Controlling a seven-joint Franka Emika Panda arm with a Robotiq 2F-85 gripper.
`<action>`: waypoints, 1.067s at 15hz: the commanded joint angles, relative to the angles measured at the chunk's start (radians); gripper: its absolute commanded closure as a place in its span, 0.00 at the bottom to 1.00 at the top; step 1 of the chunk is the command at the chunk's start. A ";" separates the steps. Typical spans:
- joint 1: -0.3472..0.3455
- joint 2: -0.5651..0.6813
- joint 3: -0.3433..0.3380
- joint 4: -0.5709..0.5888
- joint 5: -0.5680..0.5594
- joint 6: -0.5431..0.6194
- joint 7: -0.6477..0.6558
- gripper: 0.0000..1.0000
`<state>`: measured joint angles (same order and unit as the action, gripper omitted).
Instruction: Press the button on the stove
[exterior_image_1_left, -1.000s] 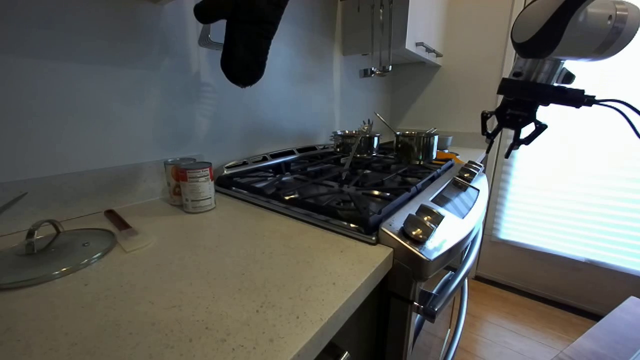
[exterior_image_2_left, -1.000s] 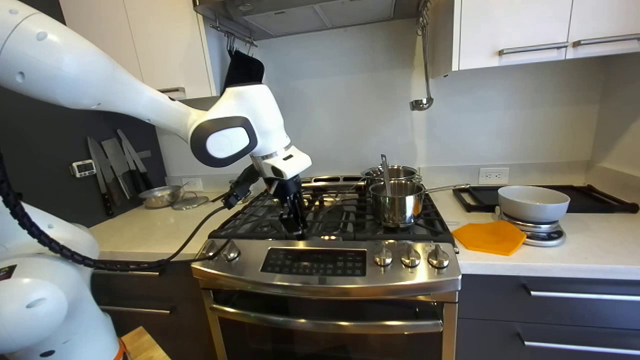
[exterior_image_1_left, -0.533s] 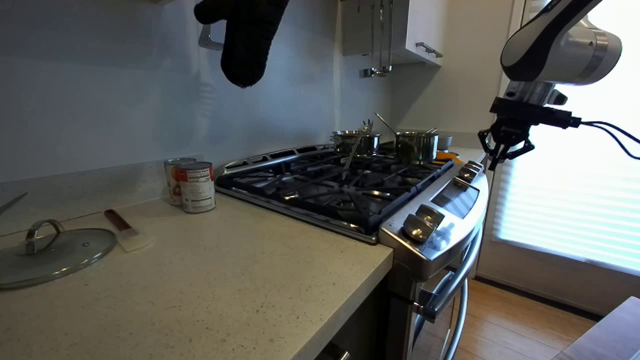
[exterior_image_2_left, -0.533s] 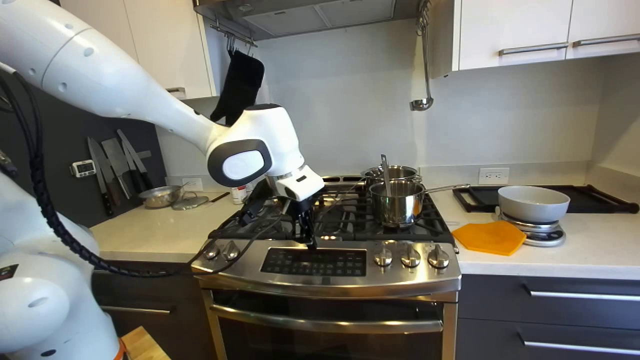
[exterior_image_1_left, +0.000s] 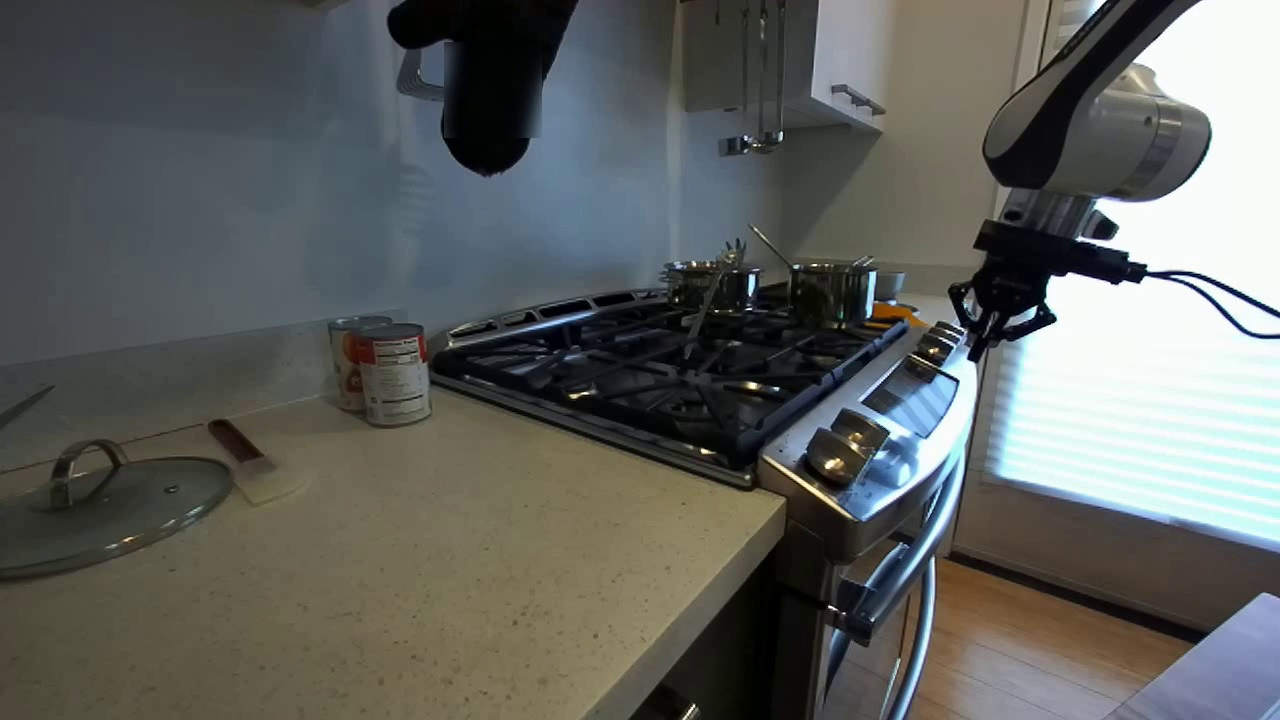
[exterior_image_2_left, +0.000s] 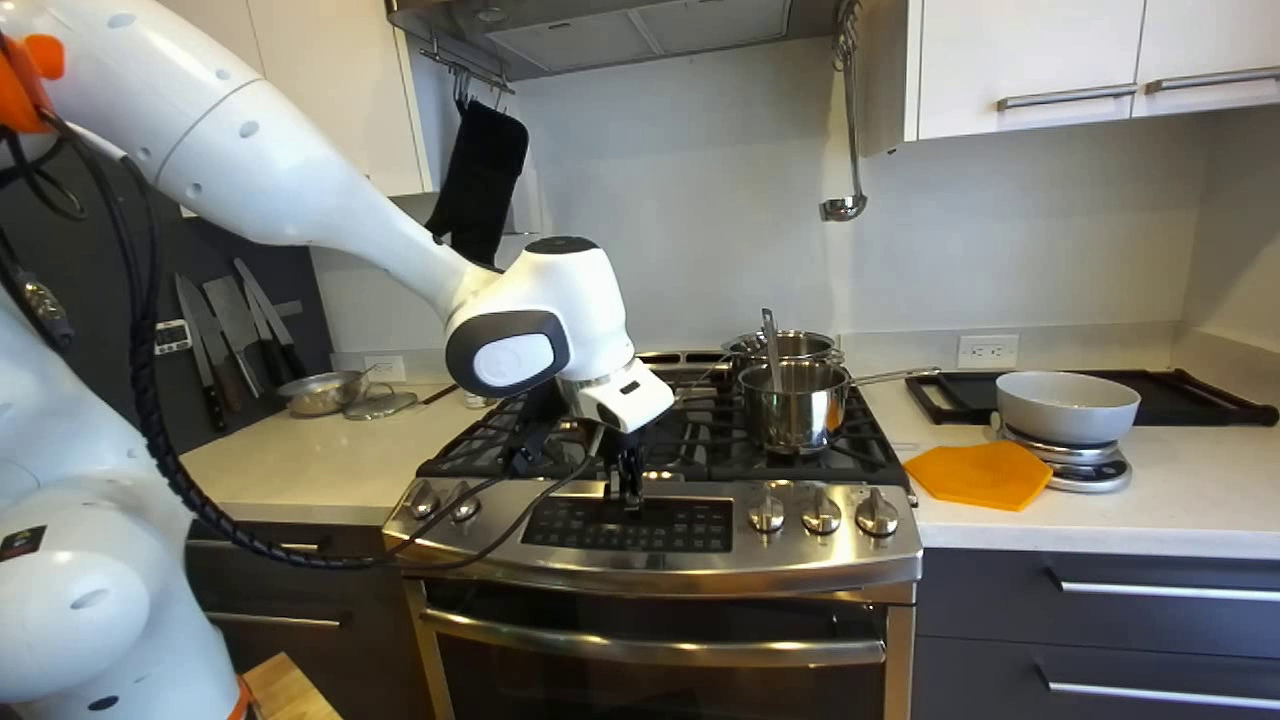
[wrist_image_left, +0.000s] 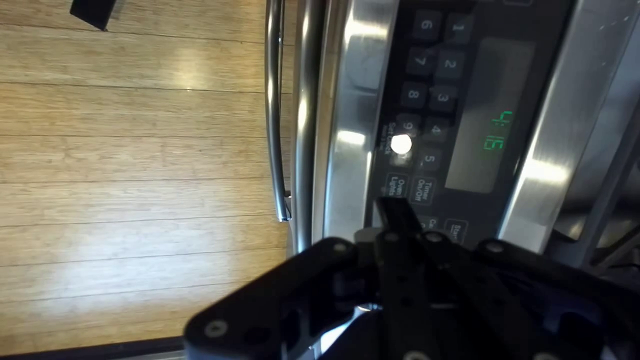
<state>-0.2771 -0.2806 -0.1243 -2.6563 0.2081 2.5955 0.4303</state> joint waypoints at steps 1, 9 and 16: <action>0.006 -0.002 -0.006 0.001 -0.004 -0.002 0.002 0.99; -0.003 0.034 -0.007 -0.002 -0.010 0.061 0.010 1.00; 0.026 0.097 -0.044 0.007 0.063 0.088 -0.042 1.00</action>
<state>-0.2757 -0.2169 -0.1415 -2.6556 0.2206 2.6664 0.4274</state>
